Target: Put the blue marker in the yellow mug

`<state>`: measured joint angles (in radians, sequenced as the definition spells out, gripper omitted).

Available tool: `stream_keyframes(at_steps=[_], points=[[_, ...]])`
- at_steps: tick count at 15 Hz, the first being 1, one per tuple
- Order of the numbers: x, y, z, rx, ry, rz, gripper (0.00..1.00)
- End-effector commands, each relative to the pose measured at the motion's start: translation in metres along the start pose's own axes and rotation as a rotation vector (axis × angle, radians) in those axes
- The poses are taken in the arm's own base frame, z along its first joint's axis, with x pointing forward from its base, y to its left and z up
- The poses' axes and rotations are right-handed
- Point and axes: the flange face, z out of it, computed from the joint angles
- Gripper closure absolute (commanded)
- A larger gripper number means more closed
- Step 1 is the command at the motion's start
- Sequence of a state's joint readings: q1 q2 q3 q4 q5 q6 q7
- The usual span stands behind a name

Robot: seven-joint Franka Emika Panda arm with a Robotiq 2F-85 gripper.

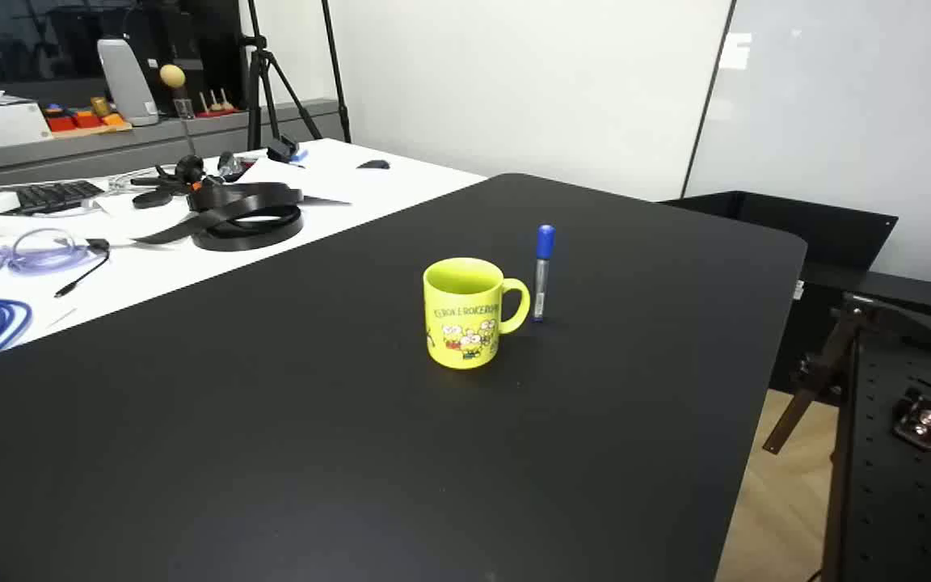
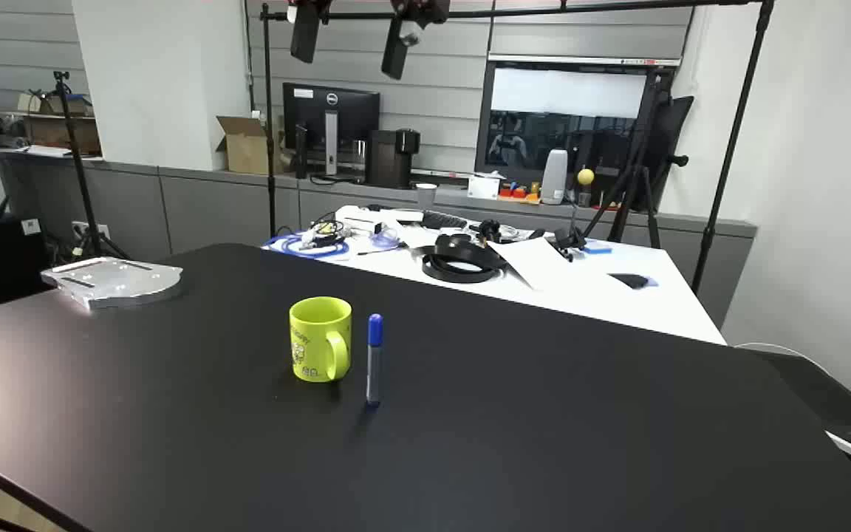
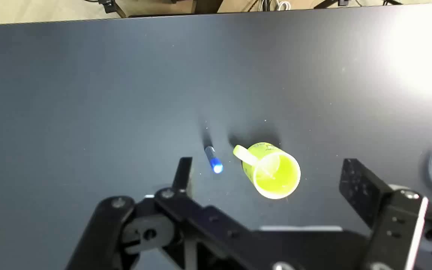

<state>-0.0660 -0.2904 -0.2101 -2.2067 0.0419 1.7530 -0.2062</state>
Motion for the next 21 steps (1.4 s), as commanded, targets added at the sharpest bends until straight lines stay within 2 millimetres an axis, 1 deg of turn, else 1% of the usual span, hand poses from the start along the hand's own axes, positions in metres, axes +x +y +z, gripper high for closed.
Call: stream_keyframes(at_steps=[1, 10, 11, 14, 16, 21], points=[[0.000, 0.000, -0.001, 0.000, 0.000, 0.000, 0.00], [0.000, 0.000, -0.001, 0.000, 0.000, 0.000, 0.00], [0.003, 0.000, 0.005, -0.005, -0.011, -0.001, 0.00], [0.015, 0.001, 0.030, -0.066, 0.056, 0.035, 0.00], [0.024, 0.002, 0.052, -0.110, 0.125, 0.040, 0.00], [0.040, 0.001, 0.125, -0.143, 0.208, 0.094, 0.00]])
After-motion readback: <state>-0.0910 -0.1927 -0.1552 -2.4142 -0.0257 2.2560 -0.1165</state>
